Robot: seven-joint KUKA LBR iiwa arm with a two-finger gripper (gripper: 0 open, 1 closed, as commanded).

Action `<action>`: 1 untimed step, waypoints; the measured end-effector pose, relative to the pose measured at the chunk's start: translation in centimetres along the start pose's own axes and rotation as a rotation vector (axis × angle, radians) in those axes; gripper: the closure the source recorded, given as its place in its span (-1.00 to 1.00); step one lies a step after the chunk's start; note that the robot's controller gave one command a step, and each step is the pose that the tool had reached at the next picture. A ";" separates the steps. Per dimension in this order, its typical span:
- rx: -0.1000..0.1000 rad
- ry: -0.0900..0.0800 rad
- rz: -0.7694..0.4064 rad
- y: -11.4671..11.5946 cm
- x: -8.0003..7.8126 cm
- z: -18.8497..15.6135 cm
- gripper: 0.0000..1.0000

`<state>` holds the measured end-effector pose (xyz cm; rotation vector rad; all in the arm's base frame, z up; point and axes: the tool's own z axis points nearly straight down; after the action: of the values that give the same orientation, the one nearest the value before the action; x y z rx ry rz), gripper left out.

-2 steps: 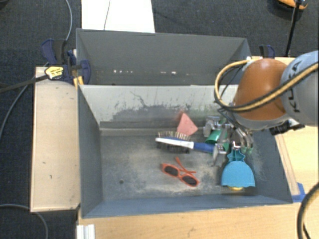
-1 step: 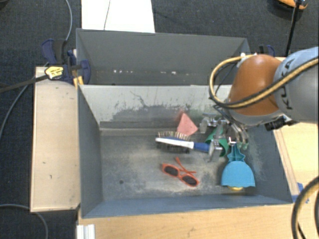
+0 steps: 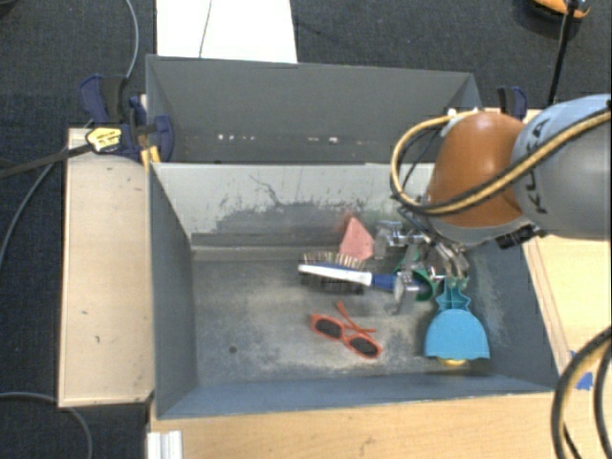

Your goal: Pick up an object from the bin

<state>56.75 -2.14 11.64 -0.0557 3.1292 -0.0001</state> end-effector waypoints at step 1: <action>0.001 0.006 0.271 3.7 -0.2 3.1 1.00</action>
Offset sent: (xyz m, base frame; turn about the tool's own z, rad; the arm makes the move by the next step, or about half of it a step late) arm 0.0000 0.0000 0.0000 0.0000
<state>56.86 1.60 8.49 0.3684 3.1140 0.0014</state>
